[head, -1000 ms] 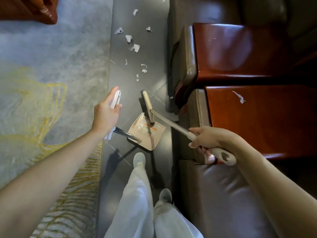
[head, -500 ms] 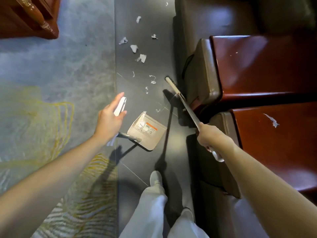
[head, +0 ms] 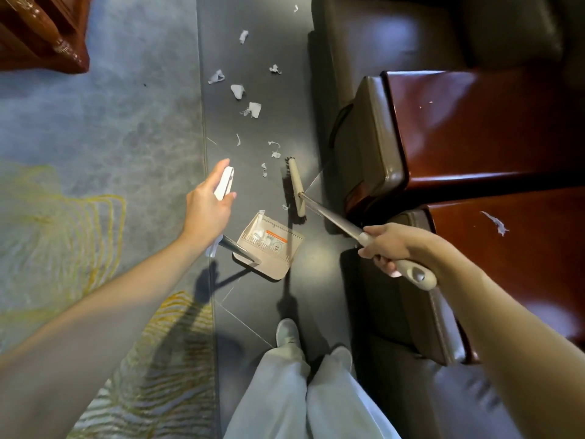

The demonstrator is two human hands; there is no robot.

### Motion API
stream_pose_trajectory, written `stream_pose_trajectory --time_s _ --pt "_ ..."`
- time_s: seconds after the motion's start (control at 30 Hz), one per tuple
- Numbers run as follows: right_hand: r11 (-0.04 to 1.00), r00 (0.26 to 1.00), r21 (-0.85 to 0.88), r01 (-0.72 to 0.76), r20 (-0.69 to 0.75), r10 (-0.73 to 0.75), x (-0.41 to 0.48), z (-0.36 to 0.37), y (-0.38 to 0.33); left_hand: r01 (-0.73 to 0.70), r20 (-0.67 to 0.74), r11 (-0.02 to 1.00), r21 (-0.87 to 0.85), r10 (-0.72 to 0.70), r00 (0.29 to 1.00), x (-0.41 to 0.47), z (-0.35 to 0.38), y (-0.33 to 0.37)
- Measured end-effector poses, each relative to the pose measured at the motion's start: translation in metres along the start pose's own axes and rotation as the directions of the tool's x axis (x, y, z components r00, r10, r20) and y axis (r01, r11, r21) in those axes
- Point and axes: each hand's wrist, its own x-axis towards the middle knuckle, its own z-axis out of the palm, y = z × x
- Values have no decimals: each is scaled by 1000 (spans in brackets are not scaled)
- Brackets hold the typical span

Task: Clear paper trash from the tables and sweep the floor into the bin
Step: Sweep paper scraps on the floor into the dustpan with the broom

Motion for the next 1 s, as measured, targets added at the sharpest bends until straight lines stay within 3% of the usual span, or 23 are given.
stream_pose_trajectory --time_s 0.17,0.37,0.53,0.63,0.8,1.0 --pt "977 994 -197 85 -53 -97 1 -6 -6 9 -12 1000 -1 -9 1000 6 1 1" --pt "892 991 -443 85 -56 -122 24 20 -11 30 -73 1000 -4 -30 997 16 3 -2" --pt "878 990 -463 118 127 -66 17 35 -8 39 -63 998 -45 -41 997 23 11 9" --pt "932 979 -357 63 201 10 1 25 -7 46 -57 997 -60 -50 997 29 12 12" --pt "959 985 -276 68 171 -20 -26 1 -20 30 -42 1000 -10 -30 999 21 11 12" --pt "900 989 -417 128 122 -85 -25 -6 -47 46 -73 998 42 -43 996 5 3 7"
